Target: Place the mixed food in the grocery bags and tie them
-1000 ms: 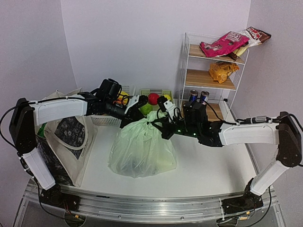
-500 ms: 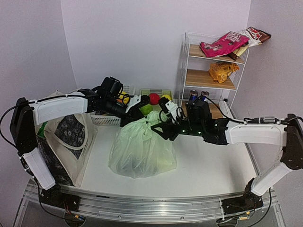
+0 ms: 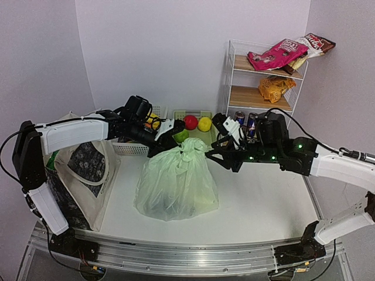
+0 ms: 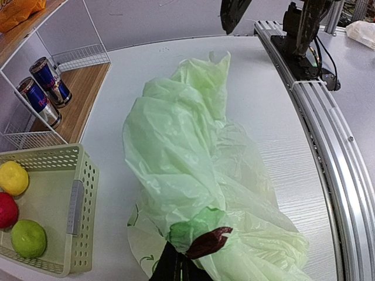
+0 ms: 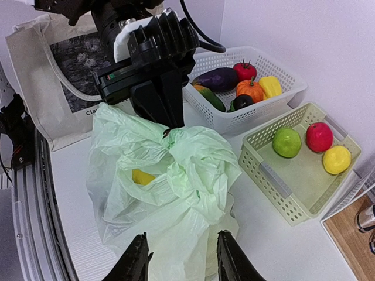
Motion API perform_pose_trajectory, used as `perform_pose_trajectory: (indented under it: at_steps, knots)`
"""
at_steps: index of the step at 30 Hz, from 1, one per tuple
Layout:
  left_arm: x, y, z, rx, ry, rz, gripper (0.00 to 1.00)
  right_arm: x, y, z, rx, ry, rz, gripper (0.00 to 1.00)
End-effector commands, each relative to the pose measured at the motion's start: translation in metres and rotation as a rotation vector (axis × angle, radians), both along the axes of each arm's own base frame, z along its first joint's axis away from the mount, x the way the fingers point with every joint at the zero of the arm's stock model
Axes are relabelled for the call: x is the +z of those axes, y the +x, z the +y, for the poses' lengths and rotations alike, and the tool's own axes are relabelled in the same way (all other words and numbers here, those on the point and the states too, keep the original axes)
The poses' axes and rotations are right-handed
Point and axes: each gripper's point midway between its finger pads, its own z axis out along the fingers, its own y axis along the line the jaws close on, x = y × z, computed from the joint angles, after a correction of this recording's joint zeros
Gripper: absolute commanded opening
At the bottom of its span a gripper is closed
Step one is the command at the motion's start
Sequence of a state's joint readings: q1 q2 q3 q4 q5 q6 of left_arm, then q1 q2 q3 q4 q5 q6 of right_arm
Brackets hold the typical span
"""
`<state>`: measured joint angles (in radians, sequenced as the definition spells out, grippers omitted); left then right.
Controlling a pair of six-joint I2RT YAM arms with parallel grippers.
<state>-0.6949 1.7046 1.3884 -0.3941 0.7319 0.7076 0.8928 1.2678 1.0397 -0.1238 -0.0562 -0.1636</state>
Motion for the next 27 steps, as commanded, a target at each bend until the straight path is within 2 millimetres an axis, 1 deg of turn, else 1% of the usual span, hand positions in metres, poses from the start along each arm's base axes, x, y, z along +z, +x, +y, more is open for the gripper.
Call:
perform_pose_trajectory:
  at_steps: [1, 3, 5, 8, 10, 12, 14, 24, 27]
  knots:
    - [0.019, 0.002, -0.001, -0.012, -0.027, -0.045, 0.00, 0.020, 0.002, 0.004, 0.024, -0.011, -0.042, 0.45]
    - [0.019, 0.002, -0.001, -0.012, -0.026, -0.044, 0.00, 0.022, 0.003, 0.011, 0.044, -0.009, -0.038, 0.47]
    - [0.019, 0.002, -0.002, -0.013, -0.027, -0.044, 0.00, 0.020, 0.007, 0.016, 0.046, -0.016, -0.033, 0.45]
    - [0.020, 0.001, -0.001, -0.014, -0.026, -0.046, 0.00, 0.021, 0.011, 0.023, 0.055, -0.020, -0.039, 0.37]
    - [0.019, 0.001, 0.000, -0.014, -0.023, -0.048, 0.00, 0.026, 0.010, 0.028, 0.080, -0.012, -0.052, 0.31]
    - [0.018, 0.001, 0.000, -0.013, -0.021, -0.046, 0.00, 0.031, 0.008, 0.031, 0.107, 0.001, -0.071, 0.28]
    - [0.019, 0.000, 0.000, -0.015, -0.022, -0.046, 0.00, 0.033, 0.006, 0.034, 0.133, 0.010, -0.101, 0.27]
    - [0.022, 0.000, 0.000, -0.021, -0.029, -0.045, 0.00, 0.016, 0.027, 0.039, 0.100, -0.083, -0.173, 0.28]
    - [0.021, -0.001, -0.001, -0.024, -0.026, -0.043, 0.00, 0.016, 0.029, 0.042, 0.104, -0.086, -0.178, 0.28]
